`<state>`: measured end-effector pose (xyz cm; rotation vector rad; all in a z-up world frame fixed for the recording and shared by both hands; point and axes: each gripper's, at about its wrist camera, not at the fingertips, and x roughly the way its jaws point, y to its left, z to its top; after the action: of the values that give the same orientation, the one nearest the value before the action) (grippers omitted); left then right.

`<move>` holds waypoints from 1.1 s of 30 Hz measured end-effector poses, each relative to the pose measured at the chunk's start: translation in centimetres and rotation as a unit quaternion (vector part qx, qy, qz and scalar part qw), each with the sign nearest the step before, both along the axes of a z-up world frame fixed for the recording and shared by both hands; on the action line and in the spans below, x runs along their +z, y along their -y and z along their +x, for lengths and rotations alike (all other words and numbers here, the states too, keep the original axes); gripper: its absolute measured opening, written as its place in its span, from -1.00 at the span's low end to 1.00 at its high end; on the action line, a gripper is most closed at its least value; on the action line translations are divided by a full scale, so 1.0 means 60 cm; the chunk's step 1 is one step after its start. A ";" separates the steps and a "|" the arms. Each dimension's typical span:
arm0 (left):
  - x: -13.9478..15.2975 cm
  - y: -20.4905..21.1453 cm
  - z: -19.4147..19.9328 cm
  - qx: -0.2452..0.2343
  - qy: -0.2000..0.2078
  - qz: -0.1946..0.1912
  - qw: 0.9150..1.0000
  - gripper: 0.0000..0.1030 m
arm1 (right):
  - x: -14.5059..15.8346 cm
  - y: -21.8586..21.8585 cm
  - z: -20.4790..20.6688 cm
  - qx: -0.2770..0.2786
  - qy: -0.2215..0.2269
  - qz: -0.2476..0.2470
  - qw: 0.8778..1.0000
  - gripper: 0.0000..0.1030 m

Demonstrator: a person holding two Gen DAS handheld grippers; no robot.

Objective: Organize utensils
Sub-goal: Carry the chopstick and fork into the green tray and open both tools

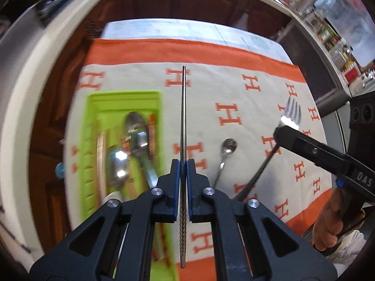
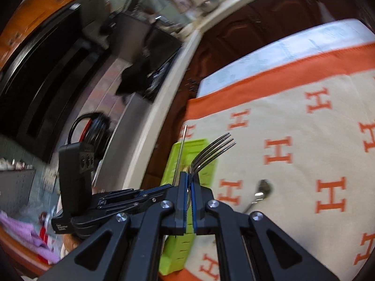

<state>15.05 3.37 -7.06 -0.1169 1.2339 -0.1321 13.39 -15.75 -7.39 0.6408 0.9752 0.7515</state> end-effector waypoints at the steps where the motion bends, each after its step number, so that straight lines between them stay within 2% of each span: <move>1: 0.004 -0.015 -0.008 0.007 0.003 0.002 1.000 -0.94 | 0.006 -0.014 -0.003 0.009 0.004 -0.004 1.000 -0.95; 6: -0.004 -0.078 -0.050 0.049 0.007 0.023 0.999 -0.94 | 0.013 -0.103 -0.017 0.061 0.016 -0.039 0.997 -0.95; 13: -0.055 -0.125 -0.081 0.087 -0.006 0.027 0.996 -0.94 | -0.020 -0.220 -0.020 0.116 0.030 -0.141 0.983 -0.95; 15: -0.066 -0.130 -0.086 0.092 -0.009 0.027 0.995 -0.94 | -0.028 -0.236 -0.017 0.117 0.032 -0.159 0.980 -0.90; 18: -0.078 -0.130 -0.090 0.098 -0.007 0.039 0.994 -0.93 | -0.044 -0.251 -0.006 0.110 0.008 -0.179 0.978 -0.85; 22: -0.080 -0.129 -0.093 0.109 0.001 0.051 0.993 -0.92 | -0.045 -0.242 -0.013 0.101 -0.002 -0.182 0.978 -0.71; 24: -0.080 -0.126 -0.094 0.112 0.002 0.052 0.992 -0.81 | -0.041 -0.235 -0.019 0.096 -0.001 -0.181 0.979 -0.68; 26: -0.080 -0.124 -0.094 0.117 0.003 0.050 0.992 -0.47 | -0.035 -0.226 -0.027 0.091 0.001 -0.178 0.980 -0.68; 28: -0.076 -0.121 -0.099 0.122 0.013 0.050 0.991 -0.25 | -0.029 -0.215 -0.034 0.084 0.003 -0.173 0.981 -0.68; 29: -0.072 -0.117 -0.103 0.122 0.021 0.051 0.991 -0.18 | -0.027 -0.211 -0.036 0.081 0.002 -0.172 0.982 -0.68; 33: -0.057 -0.105 -0.117 0.119 0.036 0.051 0.991 -0.14 | -0.023 -0.185 -0.047 0.067 -0.001 -0.165 0.984 -0.68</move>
<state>8.05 9.68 -10.49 -0.1684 1.1431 0.1318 10.54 -4.67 -8.75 0.2894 1.1236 0.6874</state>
